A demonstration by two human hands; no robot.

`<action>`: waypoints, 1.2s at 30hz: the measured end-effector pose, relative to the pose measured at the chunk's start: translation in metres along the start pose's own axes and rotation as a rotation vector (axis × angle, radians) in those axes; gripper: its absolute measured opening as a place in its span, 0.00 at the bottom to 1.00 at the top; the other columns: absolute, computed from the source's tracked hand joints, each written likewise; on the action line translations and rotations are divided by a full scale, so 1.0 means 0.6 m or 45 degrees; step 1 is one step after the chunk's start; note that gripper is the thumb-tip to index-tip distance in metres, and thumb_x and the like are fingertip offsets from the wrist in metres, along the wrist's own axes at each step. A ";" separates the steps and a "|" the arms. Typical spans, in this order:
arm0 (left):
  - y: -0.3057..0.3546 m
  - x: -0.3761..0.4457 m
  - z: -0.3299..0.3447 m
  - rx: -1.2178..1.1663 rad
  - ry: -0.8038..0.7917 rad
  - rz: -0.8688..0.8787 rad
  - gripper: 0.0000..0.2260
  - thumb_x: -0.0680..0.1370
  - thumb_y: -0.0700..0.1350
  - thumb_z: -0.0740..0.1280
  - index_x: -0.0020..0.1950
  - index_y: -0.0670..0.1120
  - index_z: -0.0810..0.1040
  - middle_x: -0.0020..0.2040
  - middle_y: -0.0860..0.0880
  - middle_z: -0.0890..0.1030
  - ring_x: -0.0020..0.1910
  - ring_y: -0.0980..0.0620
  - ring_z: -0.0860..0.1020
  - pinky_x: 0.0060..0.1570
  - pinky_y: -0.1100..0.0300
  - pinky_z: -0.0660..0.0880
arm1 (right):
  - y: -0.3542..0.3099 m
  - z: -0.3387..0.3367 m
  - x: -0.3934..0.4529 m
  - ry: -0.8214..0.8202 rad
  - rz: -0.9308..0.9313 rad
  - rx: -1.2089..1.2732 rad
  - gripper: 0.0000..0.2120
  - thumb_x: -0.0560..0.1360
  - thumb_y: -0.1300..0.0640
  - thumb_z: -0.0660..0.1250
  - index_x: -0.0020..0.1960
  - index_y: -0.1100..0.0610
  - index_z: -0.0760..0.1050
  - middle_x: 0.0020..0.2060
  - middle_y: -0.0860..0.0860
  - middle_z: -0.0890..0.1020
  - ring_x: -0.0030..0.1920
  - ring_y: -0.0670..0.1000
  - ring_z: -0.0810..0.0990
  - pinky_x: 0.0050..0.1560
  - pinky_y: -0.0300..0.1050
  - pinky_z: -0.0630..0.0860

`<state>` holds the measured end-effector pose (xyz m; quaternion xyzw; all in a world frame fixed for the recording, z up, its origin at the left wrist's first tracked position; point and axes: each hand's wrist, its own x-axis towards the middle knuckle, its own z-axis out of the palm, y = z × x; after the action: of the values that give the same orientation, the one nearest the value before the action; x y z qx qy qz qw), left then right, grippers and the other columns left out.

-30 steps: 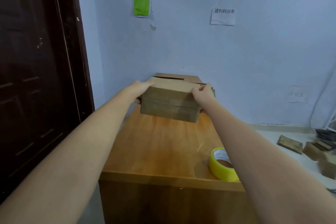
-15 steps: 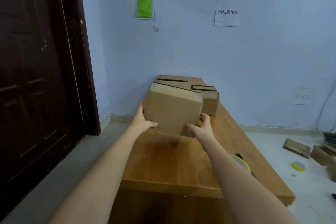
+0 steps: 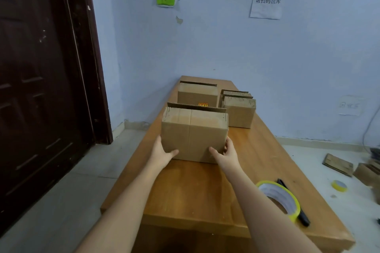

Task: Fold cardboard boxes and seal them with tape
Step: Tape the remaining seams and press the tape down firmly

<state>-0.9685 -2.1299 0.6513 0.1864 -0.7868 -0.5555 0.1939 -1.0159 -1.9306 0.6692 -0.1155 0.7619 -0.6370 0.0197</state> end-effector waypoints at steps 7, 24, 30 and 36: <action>-0.017 0.044 0.017 0.005 0.014 0.020 0.35 0.74 0.43 0.71 0.76 0.43 0.57 0.72 0.45 0.66 0.72 0.46 0.64 0.70 0.51 0.62 | 0.016 0.026 0.049 0.088 0.043 -0.248 0.30 0.77 0.60 0.66 0.75 0.54 0.58 0.69 0.52 0.70 0.70 0.54 0.68 0.67 0.51 0.68; -0.024 0.230 0.071 -0.004 0.005 0.031 0.32 0.75 0.46 0.71 0.74 0.45 0.60 0.70 0.47 0.69 0.69 0.47 0.68 0.66 0.53 0.65 | 0.031 0.039 0.246 0.080 0.145 -0.467 0.28 0.78 0.59 0.65 0.74 0.56 0.59 0.69 0.54 0.70 0.69 0.55 0.68 0.65 0.50 0.69; -0.029 0.261 0.080 -0.016 0.010 0.054 0.32 0.75 0.46 0.71 0.75 0.46 0.60 0.70 0.47 0.70 0.69 0.48 0.68 0.64 0.57 0.66 | 0.038 0.041 0.282 0.070 0.145 -0.522 0.28 0.78 0.59 0.65 0.74 0.57 0.59 0.69 0.55 0.70 0.69 0.56 0.68 0.66 0.50 0.69; -0.023 0.257 0.070 0.026 -0.004 0.019 0.35 0.75 0.45 0.71 0.77 0.46 0.55 0.72 0.47 0.67 0.71 0.47 0.66 0.68 0.51 0.64 | 0.026 0.034 0.279 0.027 0.247 -0.619 0.27 0.77 0.59 0.66 0.72 0.62 0.59 0.65 0.58 0.72 0.64 0.57 0.72 0.55 0.45 0.72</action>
<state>-1.1207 -2.1789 0.6404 0.1817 -0.7942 -0.5462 0.1950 -1.1775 -1.9816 0.6699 -0.0364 0.9003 -0.4315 0.0445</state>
